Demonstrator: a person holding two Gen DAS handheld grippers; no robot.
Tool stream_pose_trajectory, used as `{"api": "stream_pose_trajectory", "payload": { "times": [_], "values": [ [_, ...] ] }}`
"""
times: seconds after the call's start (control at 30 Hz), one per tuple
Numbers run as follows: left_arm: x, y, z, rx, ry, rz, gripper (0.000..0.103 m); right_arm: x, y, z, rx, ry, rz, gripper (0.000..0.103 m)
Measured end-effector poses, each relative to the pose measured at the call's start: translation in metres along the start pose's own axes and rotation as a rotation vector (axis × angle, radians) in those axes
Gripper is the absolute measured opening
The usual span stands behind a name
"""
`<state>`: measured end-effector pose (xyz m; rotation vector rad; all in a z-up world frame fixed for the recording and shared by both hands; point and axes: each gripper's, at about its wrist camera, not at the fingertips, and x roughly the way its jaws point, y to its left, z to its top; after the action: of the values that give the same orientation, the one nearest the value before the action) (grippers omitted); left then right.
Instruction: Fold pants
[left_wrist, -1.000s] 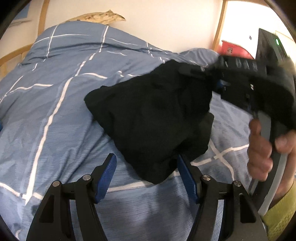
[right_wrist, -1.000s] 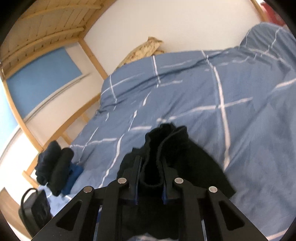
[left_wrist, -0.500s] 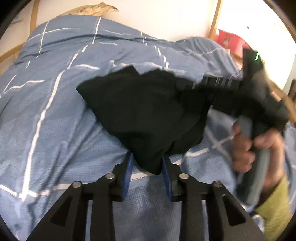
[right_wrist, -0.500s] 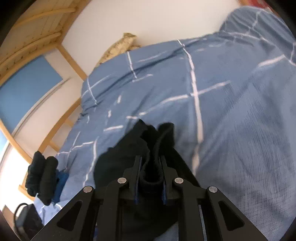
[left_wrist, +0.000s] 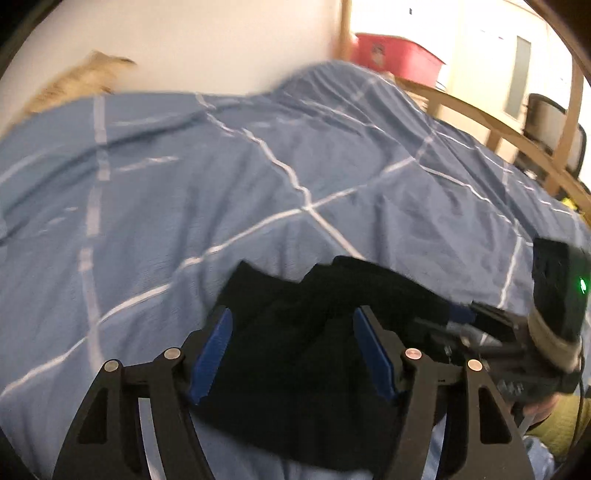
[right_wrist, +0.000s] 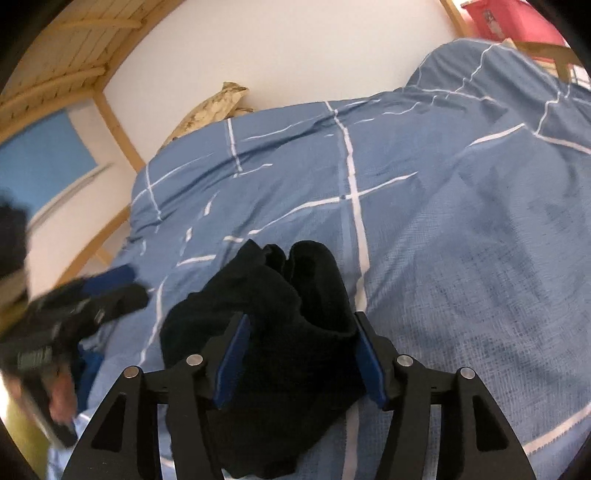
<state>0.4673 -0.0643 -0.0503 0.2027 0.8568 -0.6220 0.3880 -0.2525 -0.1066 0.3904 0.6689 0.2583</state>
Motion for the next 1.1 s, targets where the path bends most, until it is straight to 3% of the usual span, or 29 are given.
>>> {"api": "stream_pose_trajectory", "payload": {
  "times": [0.13,0.37,0.53,0.8,0.97,1.1],
  "values": [
    [0.040,-0.010,0.015,0.084,0.079,-0.126,0.060,-0.004,0.000,-0.001,0.012,-0.026,-0.030,0.057],
    [0.083,-0.011,0.022,0.090,0.191,-0.207,0.061,0.004,-0.007,-0.002,0.039,-0.001,-0.021,0.057],
    [0.075,-0.009,0.018,0.066,0.160,-0.212,0.021,0.007,-0.006,-0.004,0.034,0.006,-0.022,0.057],
    [0.060,-0.020,0.036,0.091,0.084,-0.285,0.021,0.002,-0.006,-0.005,0.044,-0.018,-0.024,0.052],
    [0.093,-0.026,0.041,0.098,0.171,-0.281,0.025,0.003,-0.012,-0.005,0.076,-0.017,-0.026,0.052],
    [0.086,-0.026,0.045,0.119,0.144,-0.227,0.060,0.006,-0.017,-0.004,0.101,0.002,-0.026,0.046]
  ]
}}
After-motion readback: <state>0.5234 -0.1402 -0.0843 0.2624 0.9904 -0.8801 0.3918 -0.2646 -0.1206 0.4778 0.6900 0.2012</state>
